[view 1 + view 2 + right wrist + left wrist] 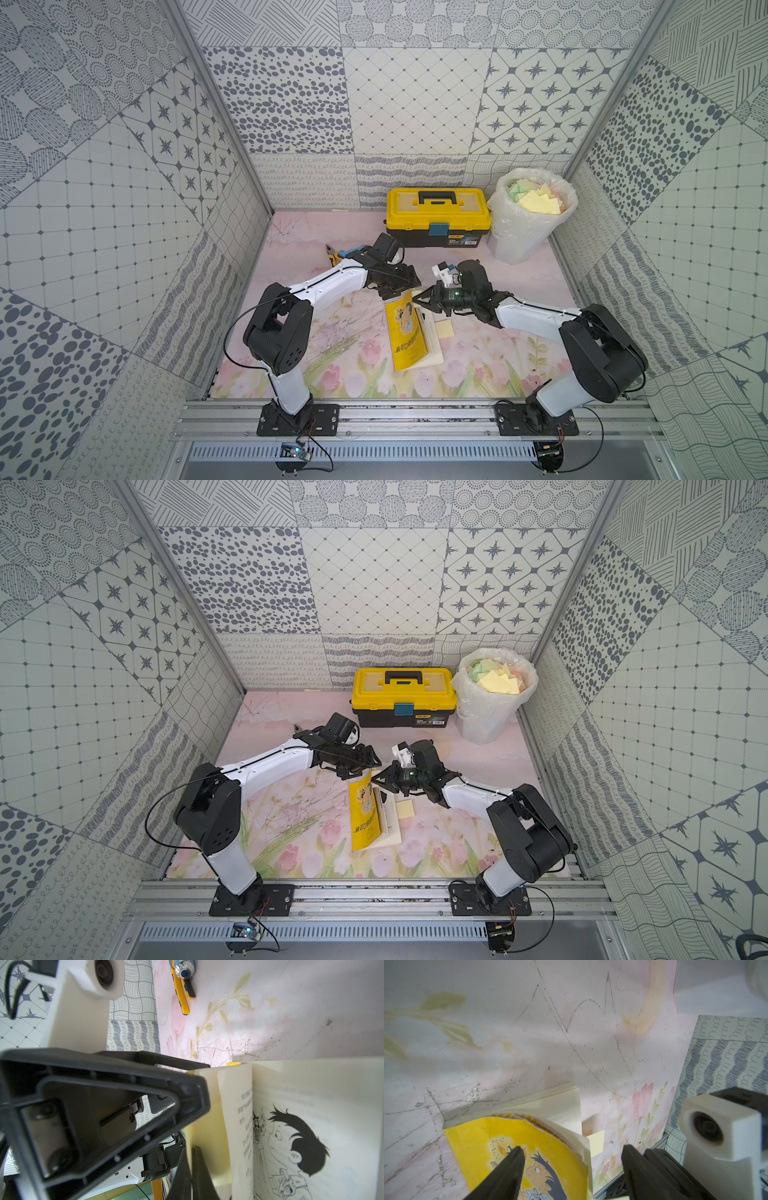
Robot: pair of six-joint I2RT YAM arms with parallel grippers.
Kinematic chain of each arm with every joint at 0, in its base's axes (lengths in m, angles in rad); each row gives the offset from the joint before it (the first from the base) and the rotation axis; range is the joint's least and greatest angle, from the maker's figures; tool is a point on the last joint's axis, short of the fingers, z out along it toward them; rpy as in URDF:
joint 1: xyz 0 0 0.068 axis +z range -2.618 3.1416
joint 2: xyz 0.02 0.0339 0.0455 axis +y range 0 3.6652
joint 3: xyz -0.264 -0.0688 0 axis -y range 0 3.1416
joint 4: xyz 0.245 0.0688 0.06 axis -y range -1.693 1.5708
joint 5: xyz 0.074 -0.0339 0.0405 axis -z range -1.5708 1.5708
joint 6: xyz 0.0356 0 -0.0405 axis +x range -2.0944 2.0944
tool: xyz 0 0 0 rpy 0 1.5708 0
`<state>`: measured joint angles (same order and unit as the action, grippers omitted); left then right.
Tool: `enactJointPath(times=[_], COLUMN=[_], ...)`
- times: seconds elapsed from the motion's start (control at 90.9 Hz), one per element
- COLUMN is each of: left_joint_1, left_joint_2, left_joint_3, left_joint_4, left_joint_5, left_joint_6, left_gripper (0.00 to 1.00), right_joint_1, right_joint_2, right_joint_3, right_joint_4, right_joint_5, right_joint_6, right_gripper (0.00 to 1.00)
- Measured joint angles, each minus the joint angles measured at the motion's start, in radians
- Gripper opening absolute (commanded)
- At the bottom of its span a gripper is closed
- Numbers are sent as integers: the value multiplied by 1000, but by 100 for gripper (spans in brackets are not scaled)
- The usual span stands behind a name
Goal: Peel off the used sticky note
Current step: Open the book at the center of the board.
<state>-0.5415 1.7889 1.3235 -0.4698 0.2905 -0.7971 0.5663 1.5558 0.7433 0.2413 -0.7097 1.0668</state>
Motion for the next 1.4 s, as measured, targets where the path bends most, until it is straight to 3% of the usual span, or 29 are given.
enactJointPath(times=[0.275,0.605,0.77,0.88,1.002,1.123,1.343,1.398], left_joint_1=[0,0,0,0,0,0,2,3], left_joint_2=[31,51,55,51,38,29,28,26], left_joint_3=[25,25,26,25,16,9,7,7], left_joint_4=[-37,-46,-47,-47,-45,-43,-44,-47], left_joint_5=[-15,-27,-29,-33,-35,-33,-32,-32], left_joint_6=[29,54,63,71,86,101,140,146], left_gripper=[47,28,26,36,35,27,0,0], right_joint_1=[6,6,-2,-18,-37,-52,-64,-65], right_joint_2=[8,8,8,-7,-34,-48,-50,-50], right_joint_3=[1,1,1,-1,-5,-8,-25,-27], right_joint_4=[3,-11,-27,-55,-84,-100,-123,-129], right_joint_5=[3,14,24,31,35,39,42,42], right_joint_6=[0,-2,-5,-16,-34,-47,-58,-61], right_gripper=[5,5,5,5,5,5,6,6])
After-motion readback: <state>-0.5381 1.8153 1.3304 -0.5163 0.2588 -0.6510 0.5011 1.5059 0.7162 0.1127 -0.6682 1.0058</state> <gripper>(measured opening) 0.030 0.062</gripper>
